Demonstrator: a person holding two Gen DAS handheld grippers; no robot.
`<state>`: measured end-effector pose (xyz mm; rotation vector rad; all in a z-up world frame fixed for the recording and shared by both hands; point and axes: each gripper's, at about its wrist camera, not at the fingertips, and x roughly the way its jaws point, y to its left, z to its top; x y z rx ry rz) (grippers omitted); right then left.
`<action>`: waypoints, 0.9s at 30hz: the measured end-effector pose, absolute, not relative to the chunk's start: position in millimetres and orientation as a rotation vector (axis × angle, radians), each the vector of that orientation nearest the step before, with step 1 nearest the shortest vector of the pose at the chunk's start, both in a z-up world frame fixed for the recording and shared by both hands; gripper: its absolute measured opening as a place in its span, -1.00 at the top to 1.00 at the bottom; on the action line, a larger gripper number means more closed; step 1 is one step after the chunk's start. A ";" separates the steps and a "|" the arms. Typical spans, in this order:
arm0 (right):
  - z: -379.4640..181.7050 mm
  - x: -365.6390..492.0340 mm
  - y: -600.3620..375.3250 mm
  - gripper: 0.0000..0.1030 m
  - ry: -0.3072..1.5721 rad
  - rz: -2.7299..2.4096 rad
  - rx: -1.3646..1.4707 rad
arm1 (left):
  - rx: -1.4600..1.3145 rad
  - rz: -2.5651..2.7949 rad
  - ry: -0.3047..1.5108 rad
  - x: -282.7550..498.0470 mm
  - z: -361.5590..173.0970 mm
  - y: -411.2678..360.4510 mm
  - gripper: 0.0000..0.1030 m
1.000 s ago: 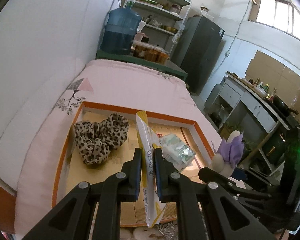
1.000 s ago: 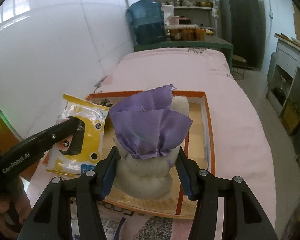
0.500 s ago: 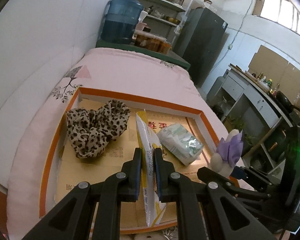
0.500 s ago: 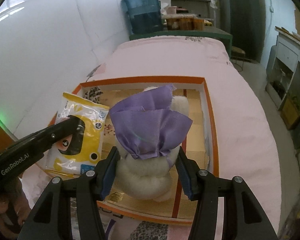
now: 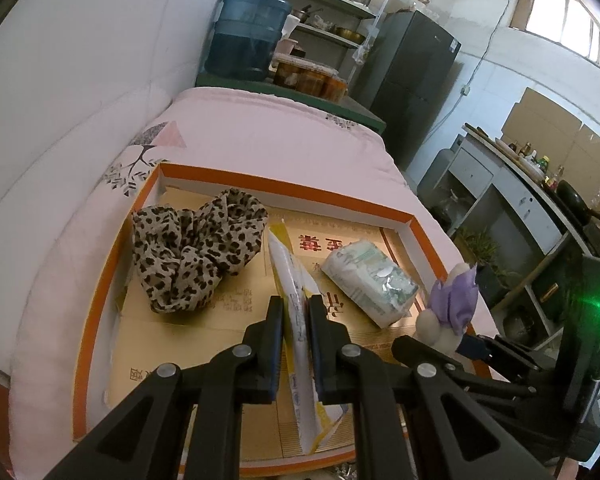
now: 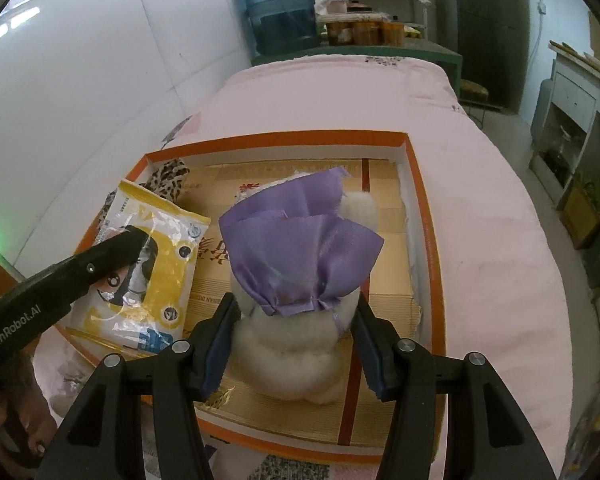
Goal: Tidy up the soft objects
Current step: 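Lower both items into the box lid and open both grippers, then withdraw both grippers from the box back toward the remaining pile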
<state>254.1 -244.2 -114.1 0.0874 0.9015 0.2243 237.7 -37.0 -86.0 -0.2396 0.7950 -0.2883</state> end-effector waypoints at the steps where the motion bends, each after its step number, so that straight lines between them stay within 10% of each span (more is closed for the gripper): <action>1: -114.3 254.5 -244.2 -0.10 0.902 0.225 0.087 | -0.240 -0.288 0.797 238.1 -86.5 -37.2 0.76; 14: -118.2 255.7 -244.6 -0.22 0.921 0.228 0.096 | -0.281 -0.308 0.841 244.6 -95.7 -32.9 0.72; 20: -116.7 253.3 -243.2 -0.26 0.920 0.230 0.092 | -0.294 -0.295 0.830 243.4 -93.6 -28.7 -0.08; 27: -112.7 248.9 -242.0 -0.26 0.916 0.230 0.089 | -0.282 -0.294 0.798 235.3 -81.5 -28.1 -0.09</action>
